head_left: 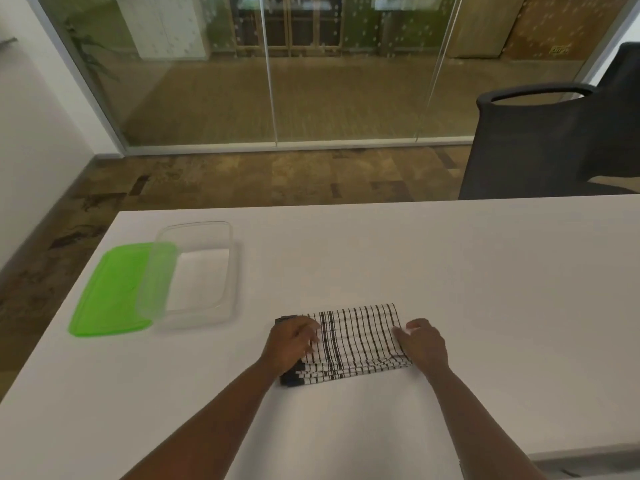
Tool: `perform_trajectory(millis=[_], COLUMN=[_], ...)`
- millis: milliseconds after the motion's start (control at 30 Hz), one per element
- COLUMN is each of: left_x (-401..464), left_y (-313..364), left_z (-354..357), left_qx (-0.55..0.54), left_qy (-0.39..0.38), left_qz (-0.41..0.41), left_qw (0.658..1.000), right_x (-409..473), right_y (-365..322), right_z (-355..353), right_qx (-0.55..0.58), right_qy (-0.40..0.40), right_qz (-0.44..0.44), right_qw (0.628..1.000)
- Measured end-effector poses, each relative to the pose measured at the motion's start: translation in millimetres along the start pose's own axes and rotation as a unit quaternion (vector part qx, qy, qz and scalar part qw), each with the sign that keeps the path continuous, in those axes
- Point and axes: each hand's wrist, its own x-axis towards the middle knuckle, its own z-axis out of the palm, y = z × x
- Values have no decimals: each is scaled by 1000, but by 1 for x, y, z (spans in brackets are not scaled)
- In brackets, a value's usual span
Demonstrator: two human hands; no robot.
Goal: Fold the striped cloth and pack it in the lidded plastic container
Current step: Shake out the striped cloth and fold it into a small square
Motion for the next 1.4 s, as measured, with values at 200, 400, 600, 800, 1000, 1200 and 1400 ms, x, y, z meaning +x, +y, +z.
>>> perform_trajectory(millis=[200,400,600,800,1000,1200,1400], left_x=[5,11,12,13,16,14,20], left_y=[-10,-21,-27,-27,-21,-5,16], left_z=[9,3,-1,-4,2,9,32], left_qx=[-279,-355,-408,-444,-303,-207,-290], left_qy=[-52,-55,-71,-77,-90,-59,-46], left_qz=[-179,-185,-188,-199,-188,-189,-165], left_qw=[942,915,890,871,930,958,942], right_x=[-12,-19,-72,-98,-73,-37,-29], right_y=[-15,-41,-75,-67,-70,-29,-19], right_z=[10,6,47,84,61,44,39], right_qx=[-39,118,-8,-77,311,390,404], right_qy=[-39,-44,29,96,218,210,133], right_qz=[90,53,-196,-426,-158,104,169], right_qw=[994,991,980,896,911,891,889])
